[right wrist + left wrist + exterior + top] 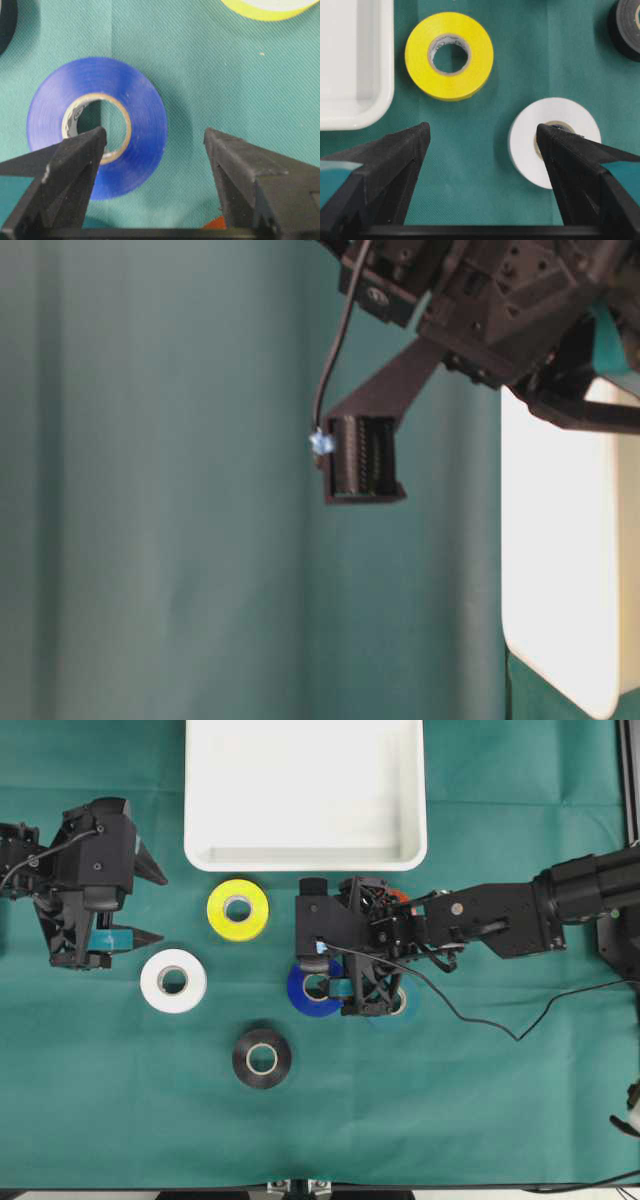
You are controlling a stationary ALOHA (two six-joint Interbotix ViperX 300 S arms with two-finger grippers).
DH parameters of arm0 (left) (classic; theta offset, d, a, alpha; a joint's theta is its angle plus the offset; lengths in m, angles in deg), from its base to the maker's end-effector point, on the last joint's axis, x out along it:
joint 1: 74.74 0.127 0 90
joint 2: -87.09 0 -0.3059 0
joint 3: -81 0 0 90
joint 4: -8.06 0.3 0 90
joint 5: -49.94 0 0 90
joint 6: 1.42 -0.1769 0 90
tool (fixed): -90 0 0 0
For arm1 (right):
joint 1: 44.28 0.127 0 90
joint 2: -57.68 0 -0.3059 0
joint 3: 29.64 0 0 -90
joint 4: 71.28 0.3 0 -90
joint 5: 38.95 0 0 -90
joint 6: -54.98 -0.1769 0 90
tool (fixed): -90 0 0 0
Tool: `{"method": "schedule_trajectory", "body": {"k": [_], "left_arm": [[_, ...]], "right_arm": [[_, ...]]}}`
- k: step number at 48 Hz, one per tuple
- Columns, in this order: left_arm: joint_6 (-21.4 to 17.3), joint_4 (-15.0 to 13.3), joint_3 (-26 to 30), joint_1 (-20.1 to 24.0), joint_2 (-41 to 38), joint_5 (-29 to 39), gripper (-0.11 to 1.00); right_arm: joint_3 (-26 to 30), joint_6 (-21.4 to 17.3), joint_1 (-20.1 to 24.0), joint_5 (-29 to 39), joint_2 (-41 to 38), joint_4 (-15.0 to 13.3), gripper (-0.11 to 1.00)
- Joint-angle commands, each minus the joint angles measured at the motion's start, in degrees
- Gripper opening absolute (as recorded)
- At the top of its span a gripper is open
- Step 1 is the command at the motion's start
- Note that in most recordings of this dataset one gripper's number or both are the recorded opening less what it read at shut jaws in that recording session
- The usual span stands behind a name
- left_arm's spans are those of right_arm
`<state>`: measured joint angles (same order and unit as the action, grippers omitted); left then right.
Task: Put the tape alternately from left to right into the white case.
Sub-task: 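Shift the right gripper to the blue tape roll and grasp its rim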
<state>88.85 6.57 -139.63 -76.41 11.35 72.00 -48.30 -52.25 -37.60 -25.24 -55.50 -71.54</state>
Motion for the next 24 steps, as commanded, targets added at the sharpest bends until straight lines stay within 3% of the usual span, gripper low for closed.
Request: {"method": "schedule_trajectory", "body": {"k": [1,24], "left_arm": [[0.1,-0.1,0.5,0.1,0.3,-0.4,0.81],[0.0,-0.1,0.5,0.2,0.3,-0.4,0.81]], "right_arm": [[1.7,-0.1,-0.2,-0.3,0.0,-0.1,0.84],[2.4,-0.1,-0.5,0.4,-1.3,-0.8,0.83]]}}
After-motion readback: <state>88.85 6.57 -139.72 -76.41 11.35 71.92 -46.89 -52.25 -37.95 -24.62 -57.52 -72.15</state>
